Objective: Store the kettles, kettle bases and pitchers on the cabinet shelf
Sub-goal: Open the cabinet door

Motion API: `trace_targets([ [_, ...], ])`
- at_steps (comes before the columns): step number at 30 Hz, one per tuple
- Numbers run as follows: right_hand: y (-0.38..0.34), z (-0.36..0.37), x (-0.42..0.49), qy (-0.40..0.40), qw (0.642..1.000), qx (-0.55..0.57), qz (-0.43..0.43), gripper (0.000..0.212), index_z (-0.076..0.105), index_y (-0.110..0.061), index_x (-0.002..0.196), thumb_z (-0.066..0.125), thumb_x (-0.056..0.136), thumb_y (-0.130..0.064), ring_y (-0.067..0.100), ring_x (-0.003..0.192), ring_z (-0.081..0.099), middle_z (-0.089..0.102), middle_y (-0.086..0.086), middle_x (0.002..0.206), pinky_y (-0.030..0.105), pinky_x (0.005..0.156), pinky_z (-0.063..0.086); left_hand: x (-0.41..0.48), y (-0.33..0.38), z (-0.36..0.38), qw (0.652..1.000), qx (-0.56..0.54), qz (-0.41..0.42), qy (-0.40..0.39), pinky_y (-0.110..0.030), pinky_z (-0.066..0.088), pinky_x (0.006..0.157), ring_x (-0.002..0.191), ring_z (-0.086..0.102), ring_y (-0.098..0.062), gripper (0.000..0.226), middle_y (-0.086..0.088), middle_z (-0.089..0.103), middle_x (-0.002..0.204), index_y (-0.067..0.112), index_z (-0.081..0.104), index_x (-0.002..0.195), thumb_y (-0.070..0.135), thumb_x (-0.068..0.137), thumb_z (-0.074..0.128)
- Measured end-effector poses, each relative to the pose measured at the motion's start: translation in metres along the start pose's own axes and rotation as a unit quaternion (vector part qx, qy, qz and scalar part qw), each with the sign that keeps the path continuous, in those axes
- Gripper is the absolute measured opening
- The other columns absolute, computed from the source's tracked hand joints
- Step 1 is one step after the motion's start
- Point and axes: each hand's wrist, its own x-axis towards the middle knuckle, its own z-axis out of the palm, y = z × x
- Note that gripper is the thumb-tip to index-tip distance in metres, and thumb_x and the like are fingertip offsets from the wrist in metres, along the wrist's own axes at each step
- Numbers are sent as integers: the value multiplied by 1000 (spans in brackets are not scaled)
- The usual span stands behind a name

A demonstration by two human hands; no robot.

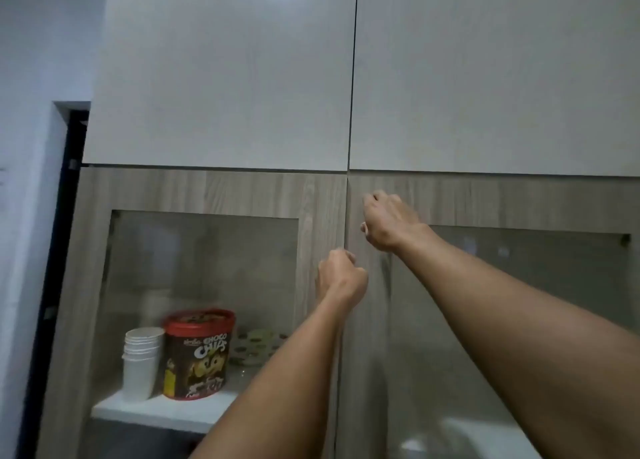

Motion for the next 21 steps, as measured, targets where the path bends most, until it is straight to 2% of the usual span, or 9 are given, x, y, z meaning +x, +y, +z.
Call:
trace_targets([
  [2, 3, 12, 21, 4, 1000, -6, 2, 55, 38, -5, 144, 59, 97, -24, 35, 139, 37, 39, 14, 151, 46, 109, 39, 19, 2, 10, 1000, -21, 9, -4, -35, 59, 79, 92, 69, -25, 34, -4, 67, 110, 25, 64, 110, 9, 82, 55],
  [5, 5, 25, 51, 6, 1000, -13, -11, 80, 14, -4, 156, 61, 96, -26, 35, 152, 14, 14, 15, 165, 49, 121, 20, 48, 2, 19, 999, -32, 16, -1, -40, 61, 76, 84, 69, -25, 18, -4, 67, 101, 25, 60, 93, 13, 81, 57],
  [6, 5, 27, 59, 16, 1000, -15, -19, 82, 15, -4, 155, 64, 93, -27, 36, 151, 17, 19, 16, 163, 48, 120, 21, 56, 2, 20, 999, -27, 20, 11, -38, 60, 77, 85, 69, -26, 14, -5, 68, 98, 24, 61, 90, 14, 81, 58],
  [9, 4, 24, 72, 62, 997, -27, -32, 73, 38, -8, 140, 74, 82, -32, 32, 133, 41, 43, 12, 142, 46, 109, 37, 67, 5, 21, 997, -17, 28, 72, -30, 51, 73, 93, 66, -26, 3, -5, 69, 97, 21, 64, 88, 20, 85, 63],
  [13, -1, 9, 70, 48, 998, -35, -5, 79, 40, -14, 136, 83, 73, -34, 30, 129, 45, 47, 7, 137, 46, 100, 41, 56, 7, 26, 996, -18, 35, 83, -31, 41, 68, 86, 59, -24, 29, -3, 61, 99, 19, 51, 101, 35, 86, 70],
  [15, -4, -2, 66, 52, 999, -17, 4, 79, 41, -15, 133, 82, 70, -37, 30, 127, 45, 48, 6, 135, 47, 99, 41, 50, 4, 23, 994, 8, 69, 82, -34, 45, 78, 104, 58, -28, 48, -6, 56, 115, 18, 44, 112, 41, 81, 74],
  [16, -6, -7, 61, 56, 998, -2, 9, 76, 42, -15, 132, 80, 71, -39, 30, 126, 46, 49, 7, 134, 48, 99, 41, 46, 1, 18, 995, 14, 72, 71, -36, 46, 84, 111, 56, -29, 56, -7, 52, 121, 18, 42, 117, 44, 79, 75],
  [18, -10, -20, 45, 80, 996, 34, 20, 70, 43, -15, 130, 72, 73, -45, 30, 120, 48, 51, 7, 131, 49, 97, 44, 35, -7, 9, 998, -12, 61, 6, -38, 50, 89, 112, 58, -30, 63, -7, 54, 121, 16, 45, 120, 49, 77, 75],
  [21, -21, -35, 11, 169, 981, 89, 41, 65, 46, -17, 124, 69, 74, -50, 27, 114, 48, 52, 3, 124, 47, 93, 43, -3, -23, 3, 987, -95, 74, -108, -33, 57, 80, 100, 69, -24, 59, -1, 72, 103, 16, 64, 109, 57, 68, 77],
])
